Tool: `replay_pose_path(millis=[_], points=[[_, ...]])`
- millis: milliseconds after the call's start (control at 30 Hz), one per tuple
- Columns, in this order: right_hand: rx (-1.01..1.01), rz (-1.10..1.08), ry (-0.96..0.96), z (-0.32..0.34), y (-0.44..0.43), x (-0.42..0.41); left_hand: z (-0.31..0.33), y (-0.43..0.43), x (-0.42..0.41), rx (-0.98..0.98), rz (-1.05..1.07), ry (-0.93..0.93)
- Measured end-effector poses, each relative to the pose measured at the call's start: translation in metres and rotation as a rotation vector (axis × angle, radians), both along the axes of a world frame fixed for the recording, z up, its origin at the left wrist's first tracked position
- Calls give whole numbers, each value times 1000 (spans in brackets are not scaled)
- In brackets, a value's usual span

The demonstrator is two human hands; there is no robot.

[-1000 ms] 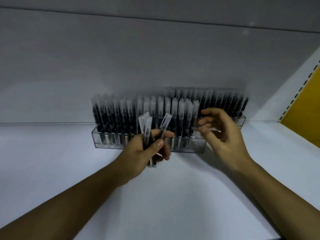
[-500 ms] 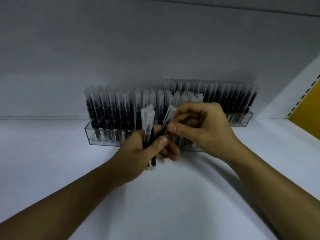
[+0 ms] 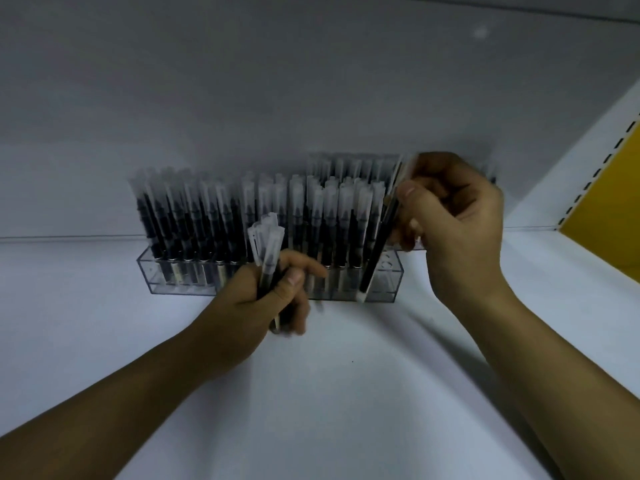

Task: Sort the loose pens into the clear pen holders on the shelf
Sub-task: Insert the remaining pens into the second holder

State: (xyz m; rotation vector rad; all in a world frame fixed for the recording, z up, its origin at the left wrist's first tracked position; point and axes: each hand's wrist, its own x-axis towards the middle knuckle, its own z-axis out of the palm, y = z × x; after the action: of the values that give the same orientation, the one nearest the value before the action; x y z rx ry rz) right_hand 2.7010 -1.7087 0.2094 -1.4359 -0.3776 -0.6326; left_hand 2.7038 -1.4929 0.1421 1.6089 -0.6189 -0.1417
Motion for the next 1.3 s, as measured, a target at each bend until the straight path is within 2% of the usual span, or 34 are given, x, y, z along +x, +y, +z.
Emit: replay_pose_path(millis=[300,400,500,767,1300], points=[[-114,-254,-91,2,-13,9,-1,1,-3,-184,-154,236],[-145,-326,-118,3,-16,11,0,1,-5,-136,-177,207],[-194,-364,-118,1,-14,12,-2,0,-5,-69,-105,143],[-309,-351,-60,-4,-13,13,-1,1,-4,20,-79,40],[-745,-360,23,-8,-11,8,-2,1,-3,-45,-94,69]])
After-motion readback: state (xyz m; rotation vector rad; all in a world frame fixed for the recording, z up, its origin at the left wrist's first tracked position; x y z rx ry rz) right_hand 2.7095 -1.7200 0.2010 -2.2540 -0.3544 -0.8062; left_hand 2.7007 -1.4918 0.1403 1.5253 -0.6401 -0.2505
